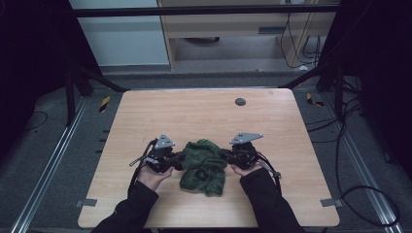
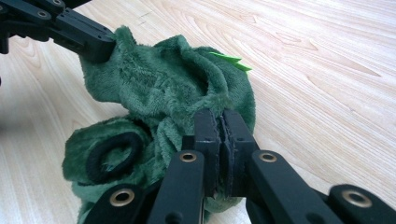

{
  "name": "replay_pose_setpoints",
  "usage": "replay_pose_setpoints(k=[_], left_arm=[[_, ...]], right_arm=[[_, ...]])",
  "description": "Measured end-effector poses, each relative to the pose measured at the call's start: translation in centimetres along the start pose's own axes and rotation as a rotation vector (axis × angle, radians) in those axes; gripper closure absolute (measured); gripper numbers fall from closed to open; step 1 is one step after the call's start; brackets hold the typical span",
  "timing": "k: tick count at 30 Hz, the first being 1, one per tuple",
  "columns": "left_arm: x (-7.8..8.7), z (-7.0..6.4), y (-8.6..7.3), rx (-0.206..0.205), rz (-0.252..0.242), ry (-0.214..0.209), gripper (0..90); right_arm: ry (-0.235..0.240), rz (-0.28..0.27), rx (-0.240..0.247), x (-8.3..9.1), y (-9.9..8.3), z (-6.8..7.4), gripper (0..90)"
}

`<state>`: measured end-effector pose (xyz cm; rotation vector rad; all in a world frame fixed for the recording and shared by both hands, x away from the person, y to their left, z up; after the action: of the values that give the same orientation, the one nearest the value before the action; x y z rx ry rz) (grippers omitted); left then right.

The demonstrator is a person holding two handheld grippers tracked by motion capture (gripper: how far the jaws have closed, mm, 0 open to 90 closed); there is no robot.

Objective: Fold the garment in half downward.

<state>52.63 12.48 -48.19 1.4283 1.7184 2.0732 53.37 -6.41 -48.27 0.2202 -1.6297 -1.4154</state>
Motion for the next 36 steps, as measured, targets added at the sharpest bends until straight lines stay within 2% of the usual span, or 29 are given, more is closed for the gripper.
replay_pose_setpoints(k=[10, 17, 24, 36], left_arm=[[0.7, -0.8, -0.3, -0.009, -0.008, -0.017, 88.7], [1.2, -1.5, -1.2, -0.015, 0.003, -0.030, 88.7], [1.9, -1.8, -1.9, -0.014, 0.011, -0.042, 88.6], [2.1, -2.8, -4.1, -0.011, 0.062, -0.062, 88.5]], right_arm=[[0.022, -0.014, 0.015, 0.9, -0.1, 1.1, 86.2], [0.037, 0.000, 0.012, 1.2, -1.3, 2.0, 86.1], [0.047, -0.005, 0.002, 1.7, -1.6, 2.3, 85.9], [0.077, 0.018, -0.014, 2.0, -3.2, 3.4, 85.5]])
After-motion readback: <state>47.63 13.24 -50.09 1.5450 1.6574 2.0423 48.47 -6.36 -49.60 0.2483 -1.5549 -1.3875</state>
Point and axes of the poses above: each handheld gripper's, and its own axes: x roughly backward along the jaws, y roughly out of its top, z roughly to its left, the point moved 8 cm from there along -x, roughly forward along the jaws, and after that the axes turned 4 degrees about -z, right-handed, at the moved point
